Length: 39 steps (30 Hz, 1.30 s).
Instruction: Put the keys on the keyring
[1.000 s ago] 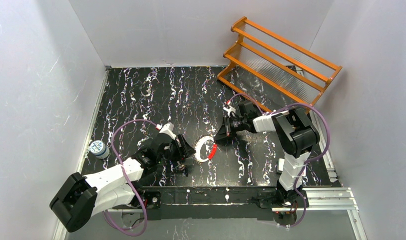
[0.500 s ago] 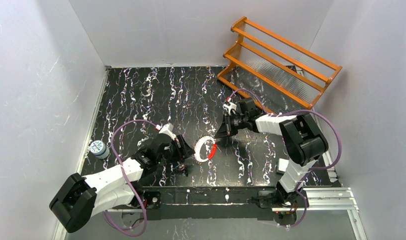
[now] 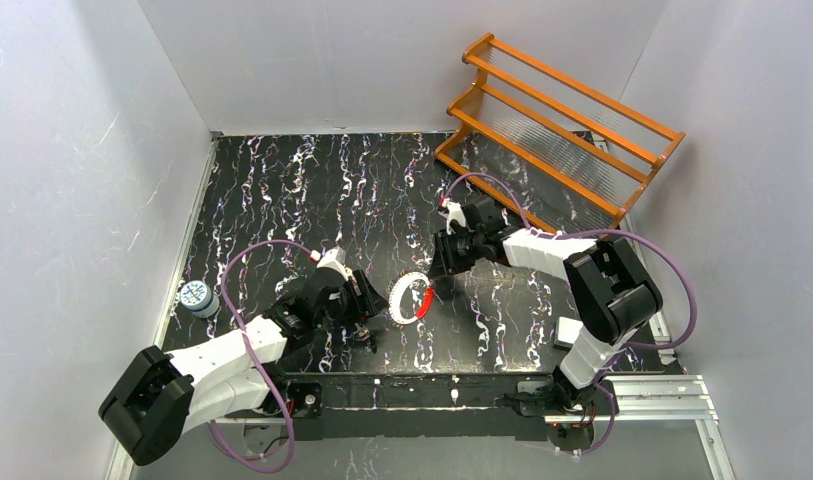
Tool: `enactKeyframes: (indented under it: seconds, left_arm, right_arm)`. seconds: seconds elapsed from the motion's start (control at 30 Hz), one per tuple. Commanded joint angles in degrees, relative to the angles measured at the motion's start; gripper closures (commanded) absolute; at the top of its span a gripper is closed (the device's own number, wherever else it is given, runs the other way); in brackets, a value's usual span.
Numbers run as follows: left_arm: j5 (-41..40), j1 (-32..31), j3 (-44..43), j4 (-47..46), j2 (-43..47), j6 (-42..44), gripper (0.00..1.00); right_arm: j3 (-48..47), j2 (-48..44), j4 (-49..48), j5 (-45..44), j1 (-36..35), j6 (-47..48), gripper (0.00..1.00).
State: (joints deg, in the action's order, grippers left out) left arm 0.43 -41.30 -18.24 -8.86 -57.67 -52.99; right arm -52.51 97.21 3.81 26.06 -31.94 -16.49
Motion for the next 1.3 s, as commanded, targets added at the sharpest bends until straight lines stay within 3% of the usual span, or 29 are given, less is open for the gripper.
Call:
enactKeyframes:
  seconds: [0.0,0.47,0.77,0.97,1.27]
  left_arm:
    - [-0.4,0.4,1.3,0.3,-0.2,-0.3,0.4]
    - [-0.4,0.3,2.7,-0.2,0.5,-1.2,0.41]
    - [-0.4,0.3,2.8,-0.2,0.7,-1.3,0.41]
    - [-0.4,0.4,2.8,-0.1,0.9,-1.4,0.41]
    - [3.8,0.3,3.0,-4.6,-2.3,-1.5,0.48]
  right_arm:
    - [-2.5,0.0,2.1,-3.5,-1.2,1.9,0.6]
    - [-6.3,2.7,2.4,-3.2,-3.9,3.3,0.51]
    - [-10.9,5.2,8.2,-18.5,-9.4,4.2,0.57]
    - [-12.3,5.8,11.0,-25.5,-11.5,5.0,0.73]
    - [-10.0,3.3,11.7,-25.5,-11.7,4.5,0.98]
